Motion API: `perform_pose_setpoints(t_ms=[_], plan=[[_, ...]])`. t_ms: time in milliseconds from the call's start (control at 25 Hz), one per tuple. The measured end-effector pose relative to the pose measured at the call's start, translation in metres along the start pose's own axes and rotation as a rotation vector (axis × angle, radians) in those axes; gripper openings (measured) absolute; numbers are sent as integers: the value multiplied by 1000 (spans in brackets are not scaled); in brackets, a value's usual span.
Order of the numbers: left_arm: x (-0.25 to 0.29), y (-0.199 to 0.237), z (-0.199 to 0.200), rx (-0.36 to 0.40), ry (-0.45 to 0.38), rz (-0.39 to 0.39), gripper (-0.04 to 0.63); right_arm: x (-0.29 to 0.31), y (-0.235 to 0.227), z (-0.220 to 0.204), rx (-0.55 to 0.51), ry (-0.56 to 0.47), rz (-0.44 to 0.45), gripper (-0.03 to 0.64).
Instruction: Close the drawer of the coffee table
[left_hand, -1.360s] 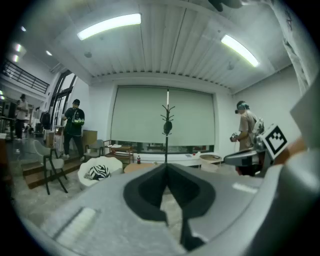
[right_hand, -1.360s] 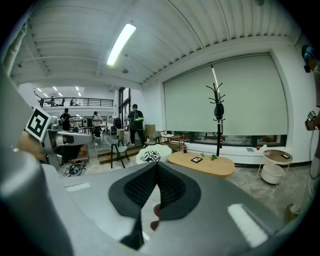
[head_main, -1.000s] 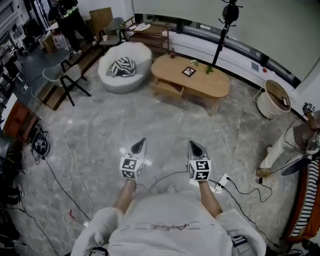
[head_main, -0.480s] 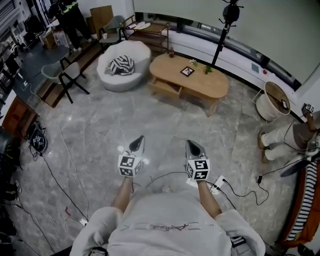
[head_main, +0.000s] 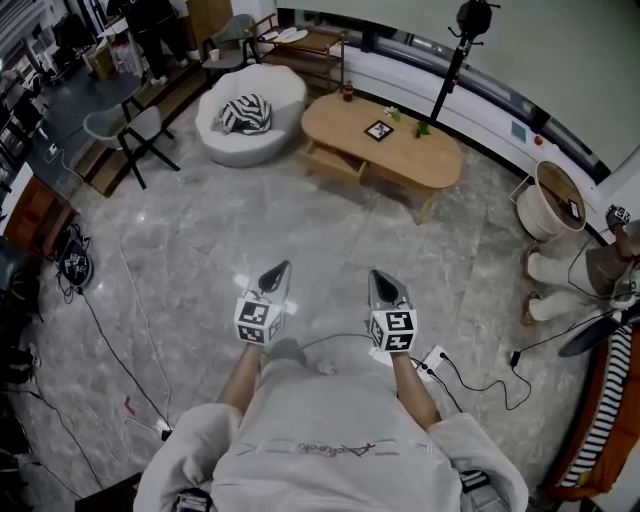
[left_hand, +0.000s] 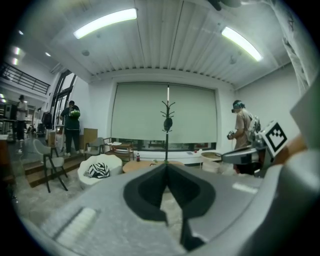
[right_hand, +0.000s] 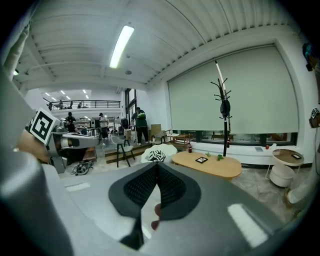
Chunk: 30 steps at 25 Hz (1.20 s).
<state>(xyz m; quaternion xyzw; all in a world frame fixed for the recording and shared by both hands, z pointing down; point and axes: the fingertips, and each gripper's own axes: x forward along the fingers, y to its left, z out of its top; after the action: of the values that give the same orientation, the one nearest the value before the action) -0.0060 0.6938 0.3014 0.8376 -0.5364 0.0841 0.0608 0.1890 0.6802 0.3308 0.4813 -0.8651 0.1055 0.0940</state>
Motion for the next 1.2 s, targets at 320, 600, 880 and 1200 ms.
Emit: perform_pose_setpoints(t_ms=[320,600,880,1200], plan=[[19,7,6,-8,-2,17,2,18,-12,8,-13,3,21,5],[30,23,3,-6,-4,25,2,37,-18,7,-17,3,17,5],[47,43,-1,-17,-10,33,2,62,-24,5,-22,8,16,5],[94,88,-6,-31,-11,29,2,123,-40,15,-28,8,3,5]])
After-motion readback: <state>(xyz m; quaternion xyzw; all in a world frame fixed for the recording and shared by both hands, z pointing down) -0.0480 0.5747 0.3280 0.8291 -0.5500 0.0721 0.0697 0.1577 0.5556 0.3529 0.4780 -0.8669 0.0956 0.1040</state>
